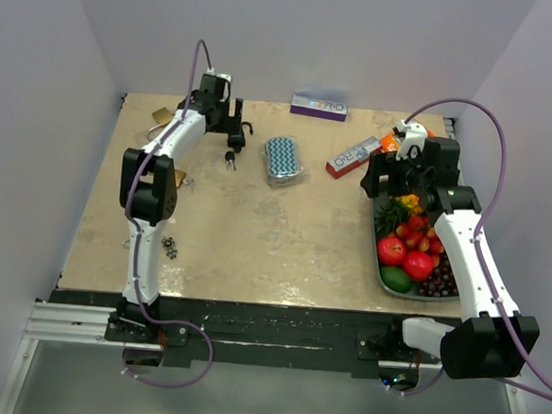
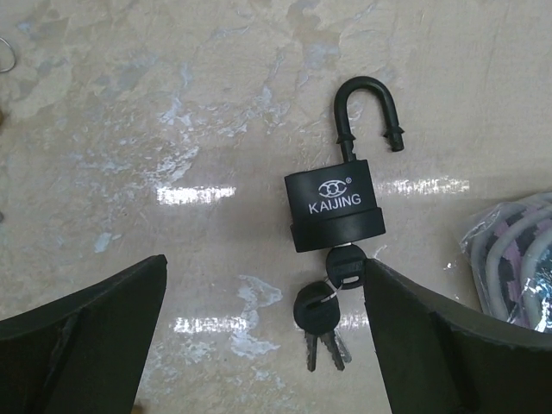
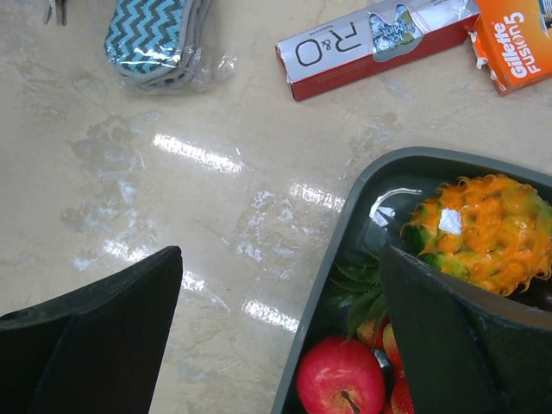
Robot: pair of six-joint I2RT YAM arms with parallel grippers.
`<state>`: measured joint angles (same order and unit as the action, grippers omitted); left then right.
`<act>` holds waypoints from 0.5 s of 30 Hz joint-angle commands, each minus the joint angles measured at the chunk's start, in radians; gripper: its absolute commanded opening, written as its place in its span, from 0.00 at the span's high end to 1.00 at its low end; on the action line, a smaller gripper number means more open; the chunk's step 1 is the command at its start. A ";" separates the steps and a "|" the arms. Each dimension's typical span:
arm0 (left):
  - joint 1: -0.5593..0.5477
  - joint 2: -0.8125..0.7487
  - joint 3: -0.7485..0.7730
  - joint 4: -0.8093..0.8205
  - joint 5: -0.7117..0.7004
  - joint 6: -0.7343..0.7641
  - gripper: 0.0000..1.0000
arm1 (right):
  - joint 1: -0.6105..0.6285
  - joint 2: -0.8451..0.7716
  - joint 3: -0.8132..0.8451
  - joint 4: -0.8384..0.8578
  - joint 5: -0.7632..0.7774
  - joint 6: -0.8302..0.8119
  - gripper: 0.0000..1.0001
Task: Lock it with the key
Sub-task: Pick up the lock from the center of the board.
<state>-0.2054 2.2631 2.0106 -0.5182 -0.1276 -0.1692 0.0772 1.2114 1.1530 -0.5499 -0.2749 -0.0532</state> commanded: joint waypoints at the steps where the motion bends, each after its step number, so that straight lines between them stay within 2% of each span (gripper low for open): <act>1: -0.012 0.041 0.080 0.086 -0.011 -0.032 0.01 | -0.001 0.008 0.004 0.042 0.011 0.023 0.01; 15: -0.052 0.177 0.157 0.152 -0.038 -0.033 0.01 | -0.001 0.034 0.011 0.033 0.006 0.026 0.01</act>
<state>-0.2440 2.4165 2.1082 -0.4255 -0.1272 -0.1833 0.0772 1.2514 1.1530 -0.5457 -0.2749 -0.0444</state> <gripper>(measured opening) 0.992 0.989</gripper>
